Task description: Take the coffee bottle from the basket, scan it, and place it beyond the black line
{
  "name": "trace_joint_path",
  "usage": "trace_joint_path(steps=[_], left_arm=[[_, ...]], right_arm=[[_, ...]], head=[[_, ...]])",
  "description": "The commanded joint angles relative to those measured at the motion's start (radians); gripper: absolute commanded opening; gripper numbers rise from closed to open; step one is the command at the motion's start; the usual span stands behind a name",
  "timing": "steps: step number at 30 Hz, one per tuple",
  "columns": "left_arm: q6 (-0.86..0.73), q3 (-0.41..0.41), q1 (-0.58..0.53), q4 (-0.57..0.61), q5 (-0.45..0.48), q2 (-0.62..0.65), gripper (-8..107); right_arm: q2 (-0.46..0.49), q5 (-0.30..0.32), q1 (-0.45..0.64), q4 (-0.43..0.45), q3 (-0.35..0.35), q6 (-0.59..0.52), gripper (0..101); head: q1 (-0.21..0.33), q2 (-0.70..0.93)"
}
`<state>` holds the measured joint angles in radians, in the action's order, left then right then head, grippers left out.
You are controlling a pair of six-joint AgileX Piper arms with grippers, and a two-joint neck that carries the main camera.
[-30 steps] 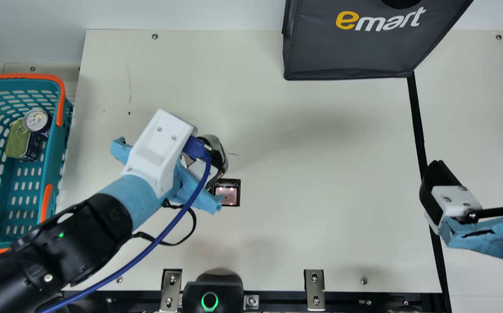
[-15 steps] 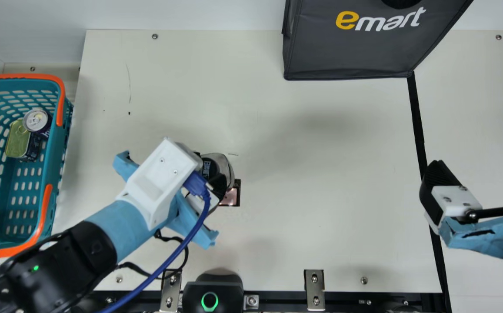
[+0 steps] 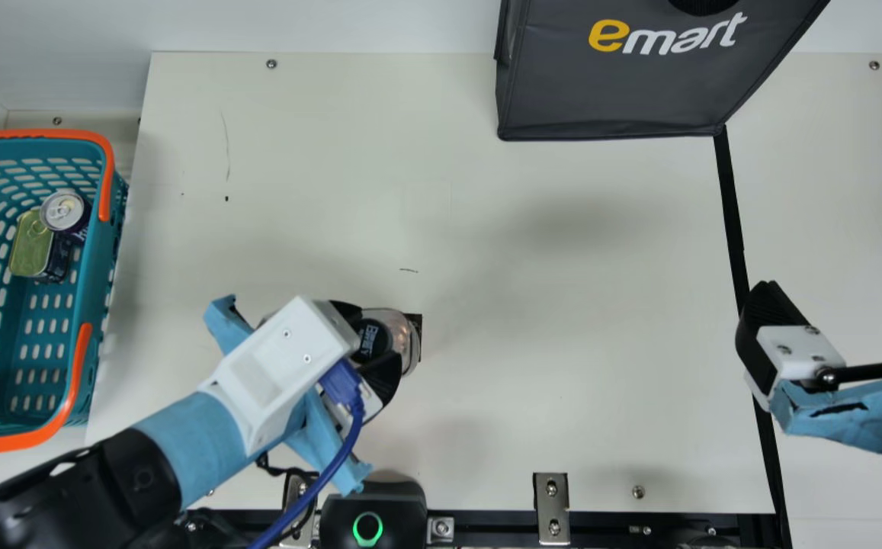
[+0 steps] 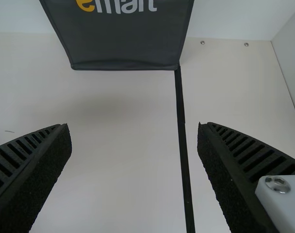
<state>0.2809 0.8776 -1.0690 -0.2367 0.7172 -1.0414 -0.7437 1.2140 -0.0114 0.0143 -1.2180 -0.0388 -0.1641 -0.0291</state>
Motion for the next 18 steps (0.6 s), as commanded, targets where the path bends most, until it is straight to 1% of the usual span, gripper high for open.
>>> trace_joint_path(steps=[1,9,18], left_arm=[[-0.015,-0.008,-0.011,0.008,0.006,0.008,10],[-0.037,-0.040,-0.039,0.025,0.013,0.035,10],[-0.026,-0.075,-0.057,0.025,-0.005,0.043,10]], right_arm=[[0.000,0.000,0.000,0.000,0.000,0.000,91],[0.000,-0.001,0.000,0.000,0.000,0.000,91],[0.000,-0.001,0.000,0.000,0.000,0.000,91]], head=[[0.026,0.002],[0.026,0.002],[0.026,0.002]])
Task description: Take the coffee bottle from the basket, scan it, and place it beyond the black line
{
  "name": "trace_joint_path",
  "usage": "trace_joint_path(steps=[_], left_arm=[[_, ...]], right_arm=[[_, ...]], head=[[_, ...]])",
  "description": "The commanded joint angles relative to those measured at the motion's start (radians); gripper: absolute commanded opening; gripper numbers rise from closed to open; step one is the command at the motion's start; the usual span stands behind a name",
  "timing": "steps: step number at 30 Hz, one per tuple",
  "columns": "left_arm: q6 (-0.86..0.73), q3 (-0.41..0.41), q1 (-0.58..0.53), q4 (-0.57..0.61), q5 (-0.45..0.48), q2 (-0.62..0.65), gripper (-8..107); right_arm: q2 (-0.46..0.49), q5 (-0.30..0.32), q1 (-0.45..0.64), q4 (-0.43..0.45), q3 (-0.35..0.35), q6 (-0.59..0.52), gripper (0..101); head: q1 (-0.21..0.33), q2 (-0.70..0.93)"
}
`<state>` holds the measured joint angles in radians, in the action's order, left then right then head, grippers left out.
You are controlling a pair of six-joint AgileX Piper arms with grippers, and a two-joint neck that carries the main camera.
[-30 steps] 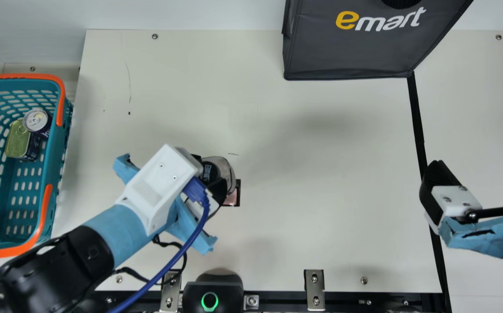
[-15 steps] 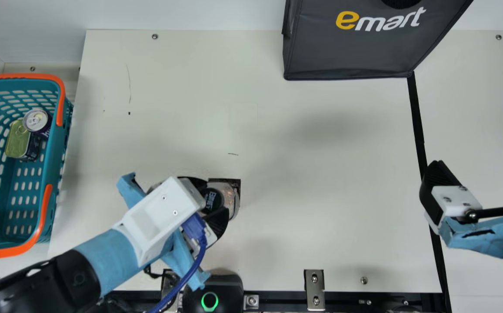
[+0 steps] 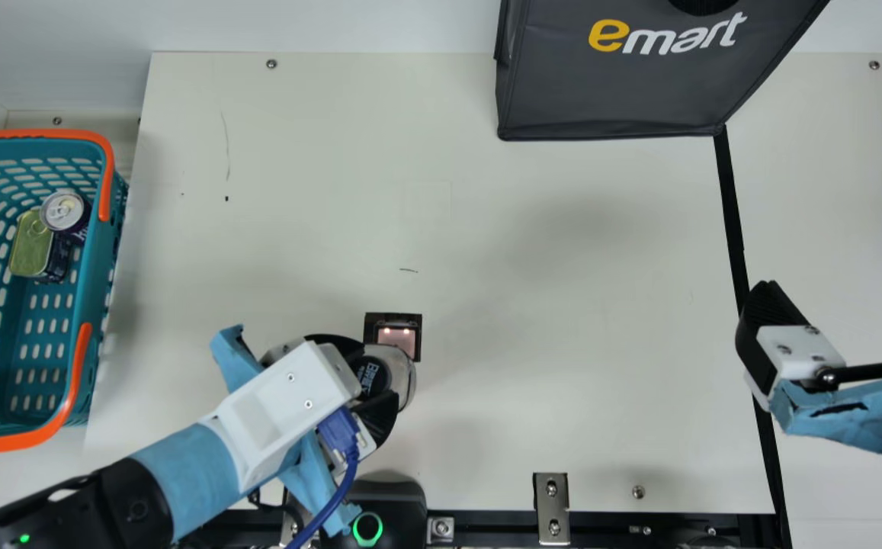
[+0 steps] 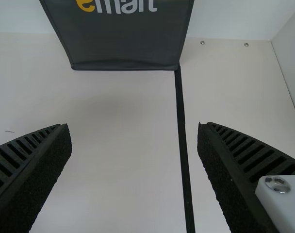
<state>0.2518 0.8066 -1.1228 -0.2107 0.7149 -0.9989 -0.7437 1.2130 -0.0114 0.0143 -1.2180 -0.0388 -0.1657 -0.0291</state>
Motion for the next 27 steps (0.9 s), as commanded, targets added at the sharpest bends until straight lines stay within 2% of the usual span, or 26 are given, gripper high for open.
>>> trace_joint_path(steps=[1,16,27], left_arm=[[0.004,-0.007,-0.003,0.000,-0.007,-0.001,10],[-0.016,-0.016,0.036,0.018,-0.083,-0.054,10],[-0.134,-0.013,0.077,0.158,-0.089,-0.048,10]], right_arm=[[0.000,0.000,0.000,0.000,0.000,0.000,91],[0.000,0.000,0.000,0.000,0.000,0.000,91],[0.000,0.000,0.000,0.000,0.000,0.000,91]], head=[[0.027,0.002],[0.027,0.002],[0.027,0.002]])
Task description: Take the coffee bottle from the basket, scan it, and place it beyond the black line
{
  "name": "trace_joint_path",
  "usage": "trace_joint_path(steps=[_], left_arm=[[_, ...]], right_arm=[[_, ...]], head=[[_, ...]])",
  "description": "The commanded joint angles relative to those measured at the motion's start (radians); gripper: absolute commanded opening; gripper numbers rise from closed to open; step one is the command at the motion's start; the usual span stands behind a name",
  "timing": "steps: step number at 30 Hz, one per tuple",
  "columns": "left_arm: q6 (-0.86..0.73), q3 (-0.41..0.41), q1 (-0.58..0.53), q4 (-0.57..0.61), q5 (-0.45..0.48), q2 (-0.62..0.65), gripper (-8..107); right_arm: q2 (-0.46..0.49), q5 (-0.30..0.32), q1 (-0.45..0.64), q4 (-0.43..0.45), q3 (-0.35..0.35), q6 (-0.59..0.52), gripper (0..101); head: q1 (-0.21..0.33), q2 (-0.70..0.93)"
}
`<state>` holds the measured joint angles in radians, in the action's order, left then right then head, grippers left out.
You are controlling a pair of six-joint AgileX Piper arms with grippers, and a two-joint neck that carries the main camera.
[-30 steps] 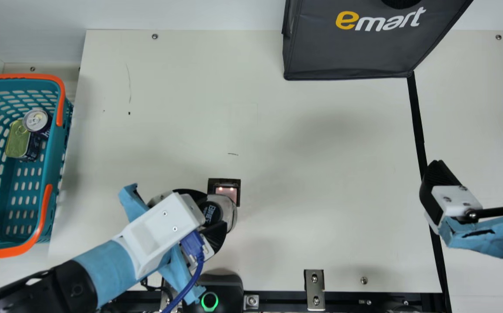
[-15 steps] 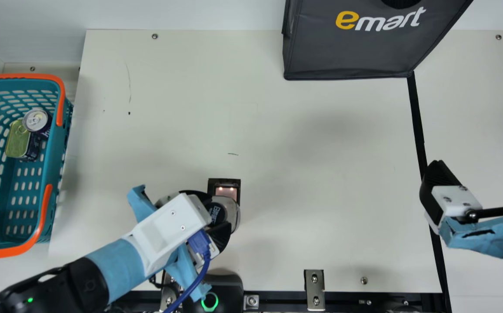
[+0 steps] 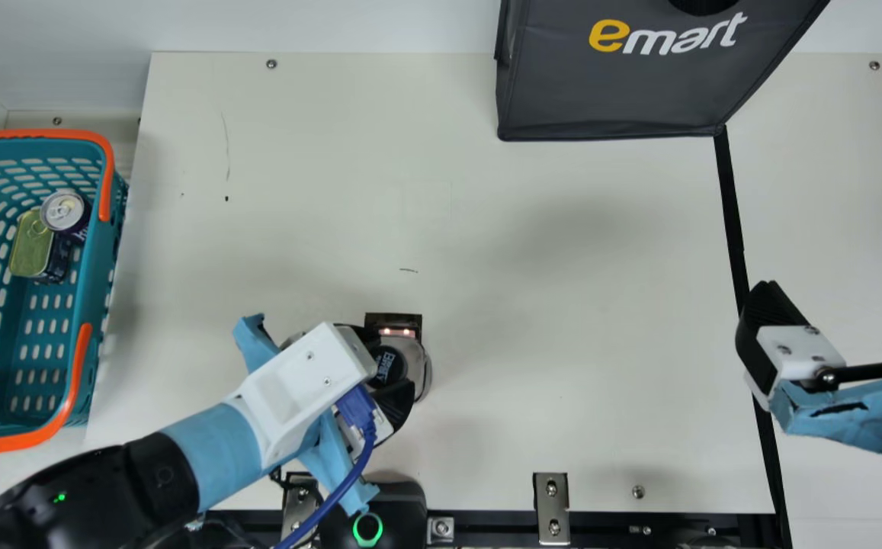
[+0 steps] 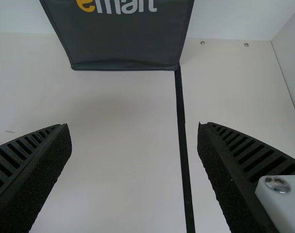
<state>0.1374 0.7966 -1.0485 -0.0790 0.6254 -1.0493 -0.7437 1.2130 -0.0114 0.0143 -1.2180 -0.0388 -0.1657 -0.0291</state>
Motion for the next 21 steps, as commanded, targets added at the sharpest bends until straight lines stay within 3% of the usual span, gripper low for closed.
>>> trace_joint_path(steps=[1,21], left_arm=[[-0.036,-0.004,0.007,0.042,0.004,0.008,10],[-0.385,-0.002,0.175,0.294,0.074,0.048,10]], right_arm=[[0.000,0.000,0.000,0.000,0.000,0.000,91],[0.000,0.000,0.000,0.000,0.000,0.000,91]], head=[[0.027,0.002],[0.027,0.002]])
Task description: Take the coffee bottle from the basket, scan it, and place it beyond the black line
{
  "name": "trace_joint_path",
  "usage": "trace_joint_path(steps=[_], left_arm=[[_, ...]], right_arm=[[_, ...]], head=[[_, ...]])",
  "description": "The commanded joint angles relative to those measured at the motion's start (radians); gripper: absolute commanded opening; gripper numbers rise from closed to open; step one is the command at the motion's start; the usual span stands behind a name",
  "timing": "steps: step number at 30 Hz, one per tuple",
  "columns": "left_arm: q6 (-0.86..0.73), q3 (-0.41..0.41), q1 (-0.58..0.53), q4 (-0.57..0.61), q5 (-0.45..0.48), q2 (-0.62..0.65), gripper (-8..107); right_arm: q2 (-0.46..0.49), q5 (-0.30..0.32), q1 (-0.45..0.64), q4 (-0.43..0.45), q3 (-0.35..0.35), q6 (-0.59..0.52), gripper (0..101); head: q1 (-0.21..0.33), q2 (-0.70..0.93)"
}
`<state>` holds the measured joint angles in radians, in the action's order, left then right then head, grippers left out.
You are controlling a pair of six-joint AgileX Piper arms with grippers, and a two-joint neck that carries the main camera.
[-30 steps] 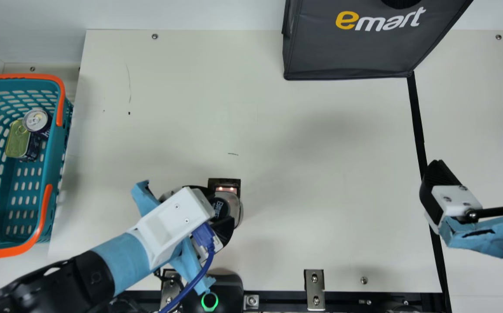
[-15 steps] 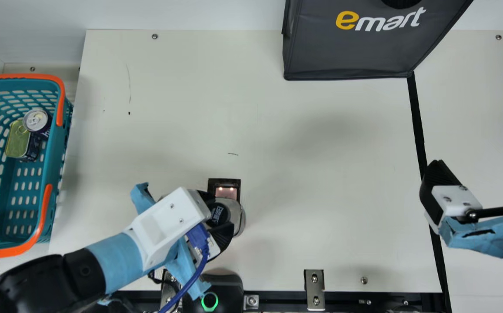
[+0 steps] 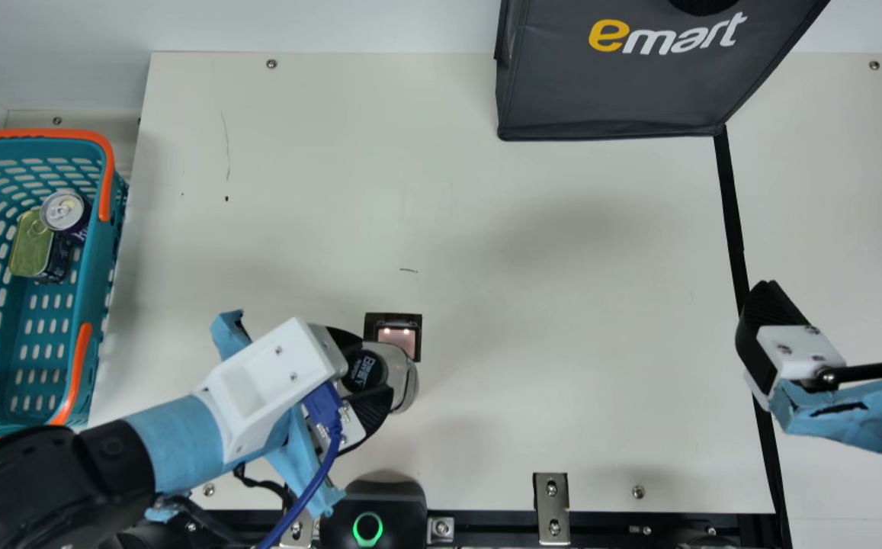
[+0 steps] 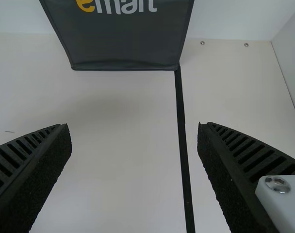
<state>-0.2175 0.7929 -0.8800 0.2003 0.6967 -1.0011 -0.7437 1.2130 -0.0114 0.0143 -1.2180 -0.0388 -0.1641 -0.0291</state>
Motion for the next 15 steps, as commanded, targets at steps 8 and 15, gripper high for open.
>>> trace_joint_path(steps=[8,15], left_arm=[[-0.162,0.018,0.076,0.105,0.034,-0.013,10],[-0.258,0.038,0.131,0.162,0.051,-0.037,10]], right_arm=[[0.000,0.000,0.000,0.000,0.000,0.000,91],[0.000,0.000,0.000,0.000,0.000,0.000,91]], head=[[0.026,0.002],[0.026,0.002]])
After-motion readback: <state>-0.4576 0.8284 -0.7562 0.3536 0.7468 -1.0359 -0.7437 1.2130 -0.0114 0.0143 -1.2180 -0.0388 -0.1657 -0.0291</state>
